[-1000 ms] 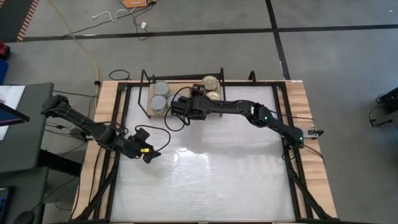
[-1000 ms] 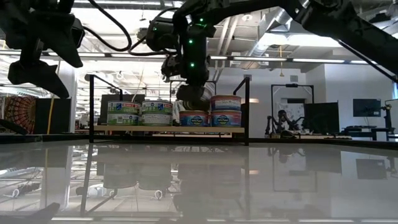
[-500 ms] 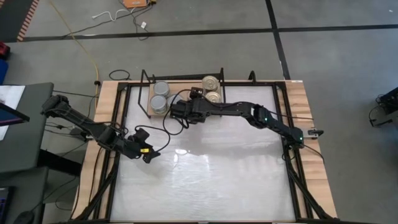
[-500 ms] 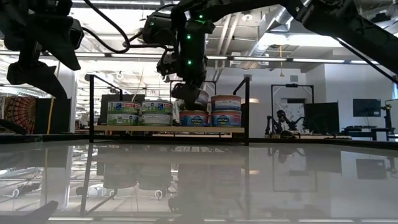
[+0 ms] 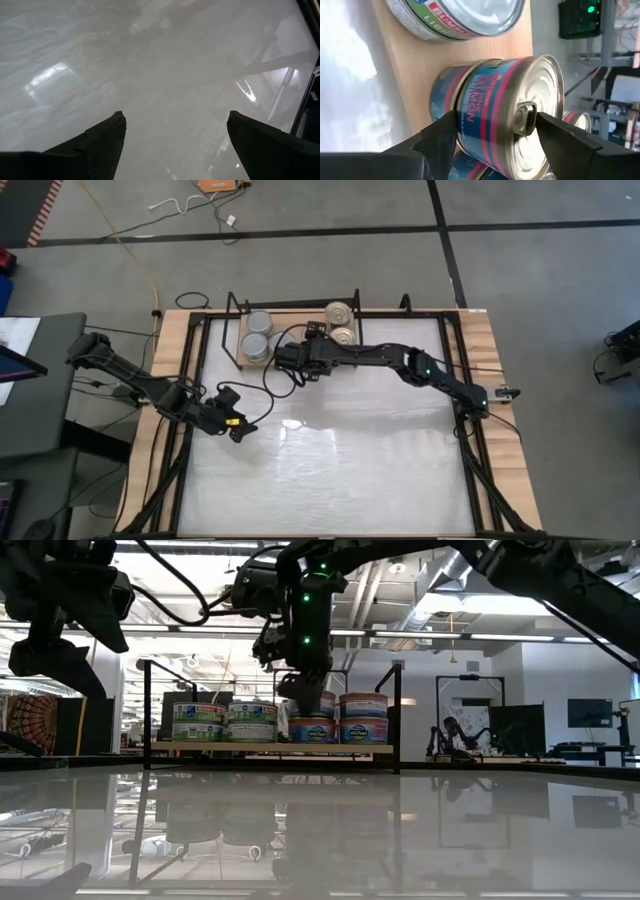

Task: Stack canned seafood by type on shelf
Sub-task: Stack the blue tuna can on top of the blue tuna can on the shelf, then return to Home Position

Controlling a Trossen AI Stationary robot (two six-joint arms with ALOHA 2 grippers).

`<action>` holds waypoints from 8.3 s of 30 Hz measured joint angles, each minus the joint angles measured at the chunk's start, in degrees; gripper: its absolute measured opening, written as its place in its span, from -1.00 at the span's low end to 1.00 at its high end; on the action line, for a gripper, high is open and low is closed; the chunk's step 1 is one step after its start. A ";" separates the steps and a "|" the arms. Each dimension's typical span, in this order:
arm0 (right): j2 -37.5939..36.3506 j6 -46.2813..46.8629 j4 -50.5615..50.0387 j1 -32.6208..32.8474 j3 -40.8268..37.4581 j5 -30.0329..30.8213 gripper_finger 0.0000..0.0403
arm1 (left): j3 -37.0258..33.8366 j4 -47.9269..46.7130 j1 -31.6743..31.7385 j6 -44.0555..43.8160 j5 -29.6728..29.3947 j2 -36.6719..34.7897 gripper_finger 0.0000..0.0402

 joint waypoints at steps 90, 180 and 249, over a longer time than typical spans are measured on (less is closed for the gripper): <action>-54.18 35.44 46.10 22.93 -83.51 -30.62 0.44 | -31.98 36.63 24.46 70.85 22.31 -40.59 0.66; -123.79 30.71 31.50 20.68 -123.45 -28.71 0.44 | -31.74 32.45 24.39 64.48 21.77 -43.82 0.66; -123.77 30.78 31.52 20.68 -123.45 -28.74 0.44 | -31.74 32.44 24.40 64.49 21.75 -43.82 0.66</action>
